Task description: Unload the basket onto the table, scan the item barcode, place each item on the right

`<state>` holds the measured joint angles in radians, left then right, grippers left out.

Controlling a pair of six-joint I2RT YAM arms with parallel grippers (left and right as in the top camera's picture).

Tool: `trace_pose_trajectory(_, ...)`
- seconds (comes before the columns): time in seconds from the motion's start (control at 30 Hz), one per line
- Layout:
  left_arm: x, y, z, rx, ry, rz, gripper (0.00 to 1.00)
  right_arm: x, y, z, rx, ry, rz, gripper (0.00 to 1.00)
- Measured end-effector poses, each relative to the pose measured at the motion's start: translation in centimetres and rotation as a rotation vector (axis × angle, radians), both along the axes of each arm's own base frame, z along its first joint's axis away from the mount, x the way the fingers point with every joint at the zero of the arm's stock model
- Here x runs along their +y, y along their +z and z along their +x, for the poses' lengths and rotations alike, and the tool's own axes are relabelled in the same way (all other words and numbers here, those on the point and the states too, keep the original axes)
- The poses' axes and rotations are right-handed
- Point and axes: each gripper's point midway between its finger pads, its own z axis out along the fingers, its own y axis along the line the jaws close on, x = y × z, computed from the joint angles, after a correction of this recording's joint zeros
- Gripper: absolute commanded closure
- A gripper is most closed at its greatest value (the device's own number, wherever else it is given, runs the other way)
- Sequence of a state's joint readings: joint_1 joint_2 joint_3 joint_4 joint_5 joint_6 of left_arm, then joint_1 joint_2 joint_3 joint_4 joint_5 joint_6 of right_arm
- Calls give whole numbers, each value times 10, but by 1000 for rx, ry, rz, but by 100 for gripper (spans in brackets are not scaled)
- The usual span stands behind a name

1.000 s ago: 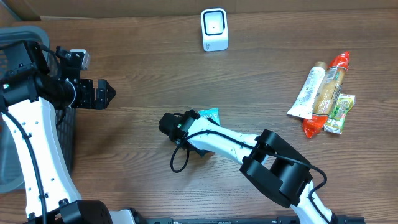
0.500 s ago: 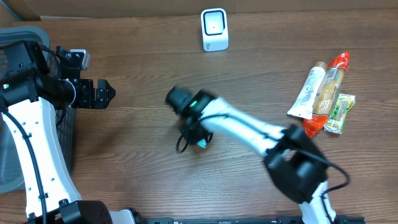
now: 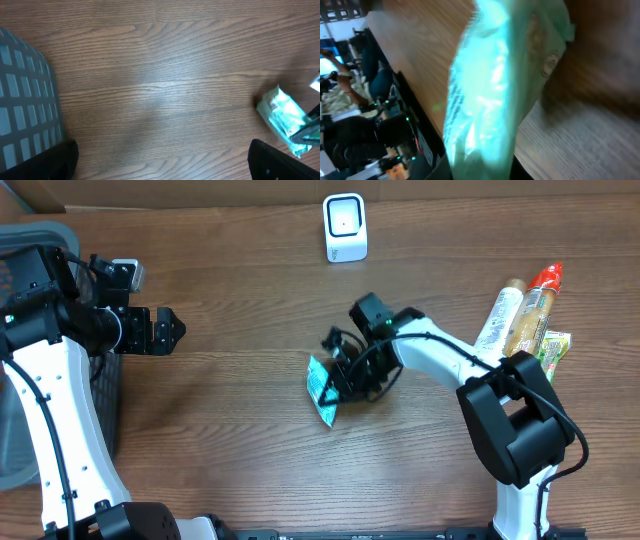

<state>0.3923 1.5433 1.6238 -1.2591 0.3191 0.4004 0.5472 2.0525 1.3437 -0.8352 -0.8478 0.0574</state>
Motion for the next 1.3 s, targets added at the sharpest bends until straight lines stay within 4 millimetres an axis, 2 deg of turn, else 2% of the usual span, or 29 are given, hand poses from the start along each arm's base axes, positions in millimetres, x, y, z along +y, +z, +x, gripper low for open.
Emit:
trace_pose_trajectory(0.07,0,0,0,1,1,0,0,-4,-2,-1,19,-12,5,82)
trace_pose_trajectory(0.13,0,0,0,0,0,0,1,-10,-3,4,29,-37,3,69)
trace_pose_trajectory(0.23,0,0,0,0,1,0,1,-25,-10,13,44,-94,-57,65)
trace_pose_trajectory(0.3,0,0,0,0,0,0,1,-38,-16,18,59,-135,-117,51)
trace_pose_trajectory(0.4,0,0,0,0,0,0,1,-55,-25,23,64,-180,-193,38)
trace_pose_trajectory(0.47,0,0,0,0,0,0,0,-64,-28,27,62,-201,-230,0)
trace_pose_trajectory(0.6,0,0,0,0,0,0,0,-72,-24,32,59,-226,-244,0)
trace_pose_trajectory(0.83,0,0,0,0,1,0,0,-99,-21,42,49,-259,-350,0)
trace_pose_trajectory(0.97,0,0,0,0,0,0,1,-108,-6,57,-17,-257,-430,0)
trace_pose_trajectory(1.07,0,0,0,0,0,0,0,-106,14,69,-118,-257,-472,0)
trace_pose_trajectory(1.17,0,0,0,0,0,0,0,-95,38,77,-236,-261,-492,0)
trace_pose_trajectory(1.27,0,0,0,0,0,0,0,-71,55,83,-315,-283,-442,2)
trace_pose_trajectory(1.3,0,0,0,0,0,0,0,-65,56,84,-325,-288,-429,19)
